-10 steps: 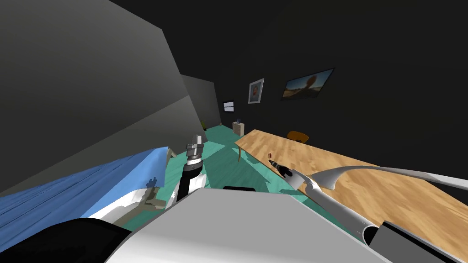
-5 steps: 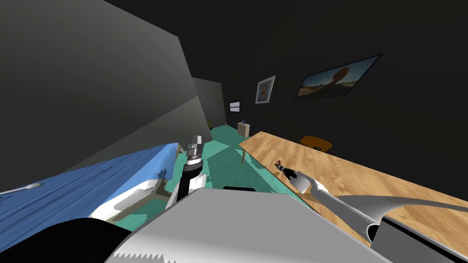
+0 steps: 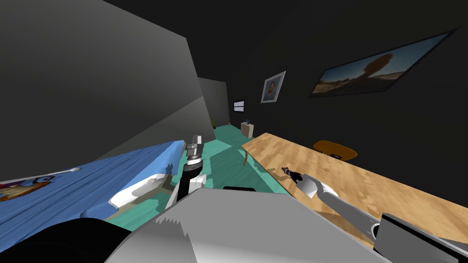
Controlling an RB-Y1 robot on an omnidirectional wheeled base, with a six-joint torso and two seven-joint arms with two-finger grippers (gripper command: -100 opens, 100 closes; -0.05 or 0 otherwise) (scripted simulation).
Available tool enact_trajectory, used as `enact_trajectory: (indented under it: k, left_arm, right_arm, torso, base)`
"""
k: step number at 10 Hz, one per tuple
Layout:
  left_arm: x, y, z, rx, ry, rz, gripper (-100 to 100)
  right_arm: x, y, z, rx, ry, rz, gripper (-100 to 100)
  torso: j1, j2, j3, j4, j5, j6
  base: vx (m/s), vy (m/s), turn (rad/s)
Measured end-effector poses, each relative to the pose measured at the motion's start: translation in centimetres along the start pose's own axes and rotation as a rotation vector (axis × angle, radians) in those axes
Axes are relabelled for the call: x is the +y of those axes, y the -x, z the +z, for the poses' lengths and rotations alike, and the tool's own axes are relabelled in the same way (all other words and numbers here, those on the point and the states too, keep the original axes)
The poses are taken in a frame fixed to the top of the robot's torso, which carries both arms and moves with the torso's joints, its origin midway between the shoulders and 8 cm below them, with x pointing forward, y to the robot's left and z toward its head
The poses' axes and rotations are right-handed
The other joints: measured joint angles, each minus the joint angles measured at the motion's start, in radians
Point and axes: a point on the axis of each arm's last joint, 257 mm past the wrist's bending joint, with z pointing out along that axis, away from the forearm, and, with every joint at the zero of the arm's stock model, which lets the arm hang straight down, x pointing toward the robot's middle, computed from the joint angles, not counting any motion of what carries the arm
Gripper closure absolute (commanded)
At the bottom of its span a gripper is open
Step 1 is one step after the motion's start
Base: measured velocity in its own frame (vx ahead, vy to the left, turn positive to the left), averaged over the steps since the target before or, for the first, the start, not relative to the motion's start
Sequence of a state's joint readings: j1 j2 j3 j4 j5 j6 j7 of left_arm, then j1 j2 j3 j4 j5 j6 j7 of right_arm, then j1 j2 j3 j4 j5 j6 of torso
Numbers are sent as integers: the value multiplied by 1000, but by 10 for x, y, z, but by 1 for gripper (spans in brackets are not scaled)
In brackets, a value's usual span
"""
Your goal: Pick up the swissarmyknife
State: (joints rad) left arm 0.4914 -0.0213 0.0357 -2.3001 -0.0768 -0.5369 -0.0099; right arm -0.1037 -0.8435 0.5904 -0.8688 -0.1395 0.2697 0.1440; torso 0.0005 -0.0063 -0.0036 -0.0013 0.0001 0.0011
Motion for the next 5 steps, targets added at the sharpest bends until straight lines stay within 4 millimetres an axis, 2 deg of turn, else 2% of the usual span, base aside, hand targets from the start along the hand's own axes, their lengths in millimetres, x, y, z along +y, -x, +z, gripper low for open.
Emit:
enact_trajectory:
  k: [2,5]
  left_arm:
    - [0,0,0,0,0,0,0]
    - [0,0,0,0,0,0,0]
  right_arm:
    - [-27,4,-2,1,-57,-16,-100]
    - [-50,2,0,4,-105,-29,-100]
  torso:
    - [0,0,0,0,0,1]
    - [1,3,1,1,0,0]
  base:
    - [52,-17,37]
    - [50,-13,133]
